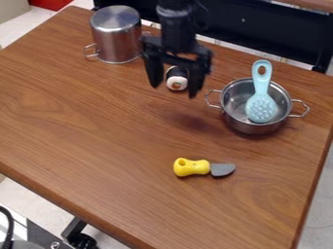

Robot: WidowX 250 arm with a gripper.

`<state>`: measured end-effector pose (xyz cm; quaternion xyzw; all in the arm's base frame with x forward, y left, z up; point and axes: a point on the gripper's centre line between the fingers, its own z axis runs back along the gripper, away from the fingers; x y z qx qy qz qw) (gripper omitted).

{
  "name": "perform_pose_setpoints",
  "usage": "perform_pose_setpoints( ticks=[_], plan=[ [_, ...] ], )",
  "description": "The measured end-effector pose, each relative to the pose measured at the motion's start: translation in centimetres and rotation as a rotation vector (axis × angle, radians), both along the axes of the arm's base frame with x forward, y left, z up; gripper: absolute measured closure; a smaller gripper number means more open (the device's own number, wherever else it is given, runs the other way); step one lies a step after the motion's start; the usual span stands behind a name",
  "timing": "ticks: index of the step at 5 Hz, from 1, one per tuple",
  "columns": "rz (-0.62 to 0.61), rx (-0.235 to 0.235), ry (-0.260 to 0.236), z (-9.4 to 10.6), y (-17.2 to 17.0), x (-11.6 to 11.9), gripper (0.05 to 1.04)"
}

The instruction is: Moved the sushi to the top middle of the table

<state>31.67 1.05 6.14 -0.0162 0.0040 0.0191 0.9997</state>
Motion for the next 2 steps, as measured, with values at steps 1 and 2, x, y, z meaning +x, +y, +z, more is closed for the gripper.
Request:
perform_pose_setpoints(
  ticks=[1,2],
  plan=[
    [-0.07,-0.008,0.016,-0.6,-2.0,-1.6,0.083],
    [-0.116,-0.007,0.021,-1.0,-3.5,-2.5,0.083]
  ],
)
